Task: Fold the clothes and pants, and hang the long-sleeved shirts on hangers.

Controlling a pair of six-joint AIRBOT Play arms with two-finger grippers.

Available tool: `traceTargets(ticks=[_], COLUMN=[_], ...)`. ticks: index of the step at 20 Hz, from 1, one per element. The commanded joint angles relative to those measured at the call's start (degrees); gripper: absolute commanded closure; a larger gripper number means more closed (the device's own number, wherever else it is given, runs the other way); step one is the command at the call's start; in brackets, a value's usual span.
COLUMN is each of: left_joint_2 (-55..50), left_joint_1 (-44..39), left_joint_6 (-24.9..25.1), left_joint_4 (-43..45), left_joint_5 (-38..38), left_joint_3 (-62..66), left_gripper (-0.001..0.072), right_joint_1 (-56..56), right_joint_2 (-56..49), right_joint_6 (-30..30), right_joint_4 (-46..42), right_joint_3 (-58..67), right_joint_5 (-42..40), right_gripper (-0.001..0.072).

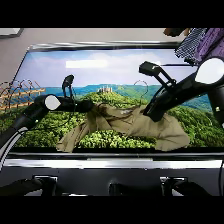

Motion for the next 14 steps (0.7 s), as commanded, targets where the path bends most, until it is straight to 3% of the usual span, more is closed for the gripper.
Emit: traceTargets(ticks=[1, 9, 14], left_joint_2=[-0.5, 0.1, 0.9], left_joint_1=[0.9, 0.6, -0.1], left_joint_6=[0.0, 1.1, 3.0], left_joint_4=[0.0, 0.0, 0.0], left_joint_5=[-0.8, -5.5, -6.1], left_joint_3=[1.8, 4.0, 9.0], left_gripper=[0.0689, 0.0689, 0.0688], right_joint_1=[1.9, 9.5, 10.0], right_joint_2=[0.0, 0.0, -2.9], right_joint_6=[1.6, 8.3, 7.8], right_joint_4=[-3.3, -13.8, -5.3], right_joint_3=[-2.1, -4.5, -4.5], right_joint_5=[-1.0, -13.6, -12.3], right_gripper=[0.0695, 0.0695, 0.0695])
